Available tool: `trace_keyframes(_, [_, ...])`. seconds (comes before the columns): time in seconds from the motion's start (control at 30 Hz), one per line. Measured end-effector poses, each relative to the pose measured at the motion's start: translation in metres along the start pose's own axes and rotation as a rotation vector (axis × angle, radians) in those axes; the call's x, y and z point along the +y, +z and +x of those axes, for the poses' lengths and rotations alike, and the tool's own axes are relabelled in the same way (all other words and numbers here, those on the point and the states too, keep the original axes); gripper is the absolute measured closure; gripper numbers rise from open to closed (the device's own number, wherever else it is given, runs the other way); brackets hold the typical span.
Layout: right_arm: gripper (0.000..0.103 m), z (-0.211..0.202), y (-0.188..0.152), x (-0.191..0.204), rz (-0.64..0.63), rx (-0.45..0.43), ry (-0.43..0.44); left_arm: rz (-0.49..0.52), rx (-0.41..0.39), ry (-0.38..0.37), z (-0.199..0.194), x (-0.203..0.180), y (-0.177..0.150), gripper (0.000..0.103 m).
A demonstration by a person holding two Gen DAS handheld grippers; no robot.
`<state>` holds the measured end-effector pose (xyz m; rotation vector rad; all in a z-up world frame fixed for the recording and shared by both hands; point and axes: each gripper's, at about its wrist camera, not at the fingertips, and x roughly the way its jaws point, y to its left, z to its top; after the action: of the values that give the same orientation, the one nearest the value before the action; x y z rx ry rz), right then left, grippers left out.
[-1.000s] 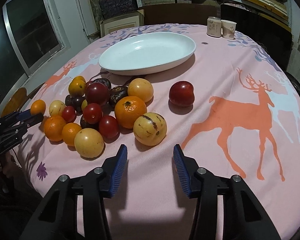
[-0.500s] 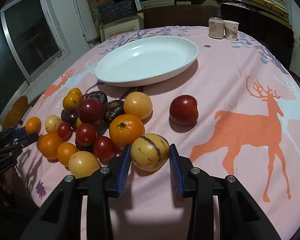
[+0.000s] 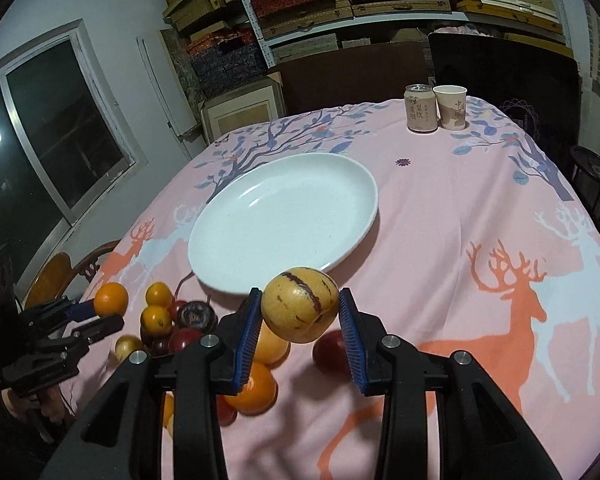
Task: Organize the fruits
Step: 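Place the orange on the plate with the left gripper while the right places the pepino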
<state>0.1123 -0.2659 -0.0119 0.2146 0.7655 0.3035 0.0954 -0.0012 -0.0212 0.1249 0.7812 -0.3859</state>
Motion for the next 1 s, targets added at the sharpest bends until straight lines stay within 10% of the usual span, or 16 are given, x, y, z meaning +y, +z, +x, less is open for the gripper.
trace_keyframes(0.33, [0.063,0.086,0.043,0.008,-0.012,0.095,-0.001,-0.026,0.088,0.001,0.098,0.008,0.062,0.064])
trace_keyframes(0.4, [0.043,0.093,0.046,0.007,0.001,0.099,-0.001,-0.05,0.116,0.011,0.11,0.013,0.067,0.062])
trace_keyframes(0.57, [0.04,0.063,0.038,0.009,-0.009,0.03,-0.007,-0.066,0.048,0.024,0.081,0.017,0.061,0.039])
trace_keyframes(1.0, [0.034,-0.021,-0.058,0.013,-0.039,-0.027,-0.083,0.033,0.082,-0.016,-0.02,-0.009,-0.062,0.038])
